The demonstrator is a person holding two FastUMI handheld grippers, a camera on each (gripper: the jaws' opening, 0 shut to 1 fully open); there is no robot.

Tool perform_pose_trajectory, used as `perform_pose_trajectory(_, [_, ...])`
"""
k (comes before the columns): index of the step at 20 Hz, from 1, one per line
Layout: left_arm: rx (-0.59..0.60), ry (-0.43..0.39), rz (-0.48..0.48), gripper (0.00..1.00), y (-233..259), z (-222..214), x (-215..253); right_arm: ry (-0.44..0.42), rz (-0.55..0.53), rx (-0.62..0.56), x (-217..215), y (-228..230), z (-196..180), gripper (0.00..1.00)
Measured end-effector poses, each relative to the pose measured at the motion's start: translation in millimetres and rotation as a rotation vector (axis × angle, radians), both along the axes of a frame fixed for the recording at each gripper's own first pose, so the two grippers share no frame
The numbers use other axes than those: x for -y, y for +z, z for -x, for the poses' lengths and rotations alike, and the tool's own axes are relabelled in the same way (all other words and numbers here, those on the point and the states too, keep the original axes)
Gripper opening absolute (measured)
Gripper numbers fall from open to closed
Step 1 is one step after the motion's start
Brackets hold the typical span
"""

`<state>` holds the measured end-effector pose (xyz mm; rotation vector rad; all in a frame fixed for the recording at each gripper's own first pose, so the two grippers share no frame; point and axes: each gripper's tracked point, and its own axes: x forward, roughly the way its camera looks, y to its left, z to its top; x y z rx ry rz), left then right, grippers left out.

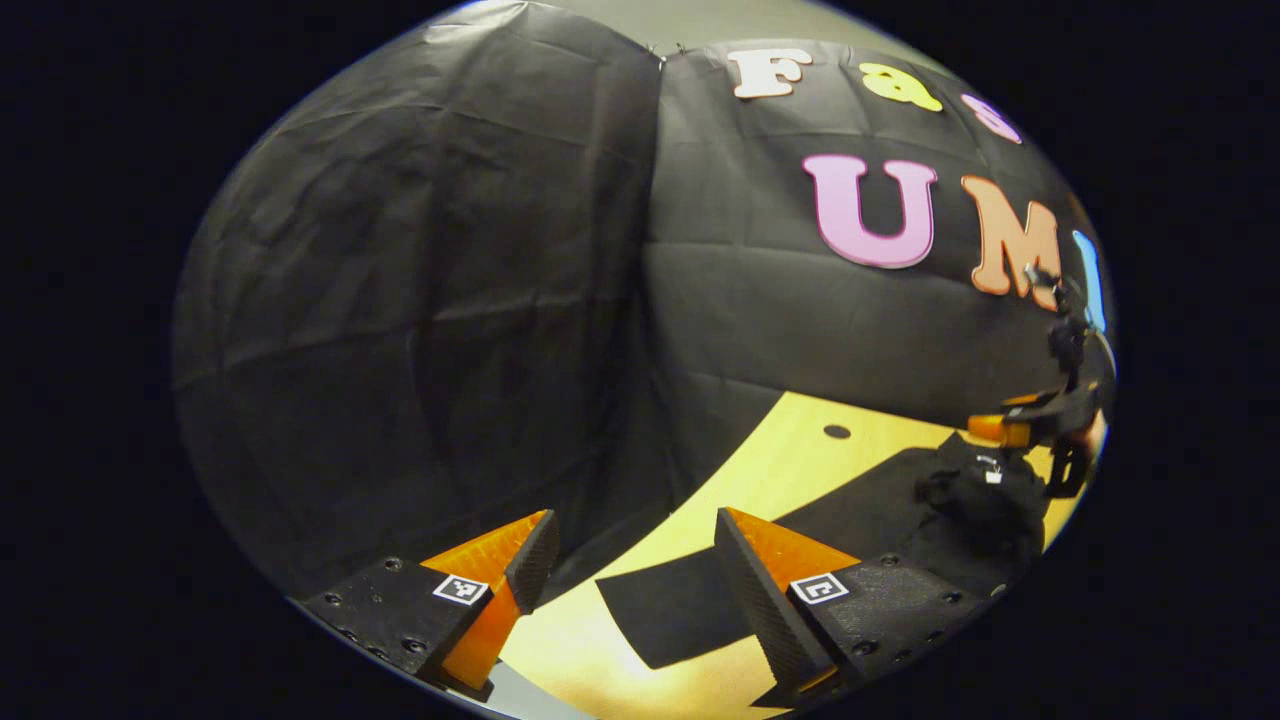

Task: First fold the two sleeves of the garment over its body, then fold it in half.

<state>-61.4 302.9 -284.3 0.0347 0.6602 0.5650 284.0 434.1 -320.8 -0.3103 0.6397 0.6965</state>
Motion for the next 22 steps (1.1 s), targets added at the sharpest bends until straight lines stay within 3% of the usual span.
perform_pose_trajectory(8, [-0.206,0.031,0.096,0.95,-85,33,16,-0.138,-0.135,0.116,62,92,10,0.99])
perform_pose_trajectory(13, [-0.242,0.030,0.109,0.95,-104,37,15,-0.253,-0.181,0.259,120,163,18,1.00])
perform_pose_trajectory(17, [-0.283,0.037,0.142,0.95,-122,41,16,-0.383,-0.232,0.319,178,205,25,1.00])
perform_pose_trajectory(19, [-0.295,0.046,0.158,0.95,-130,44,17,-0.460,-0.220,0.370,217,226,24,0.95])
perform_pose_trajectory(22, [-0.317,0.063,0.175,0.95,-138,51,21,-0.556,-0.172,0.448,274,247,21,1.00])
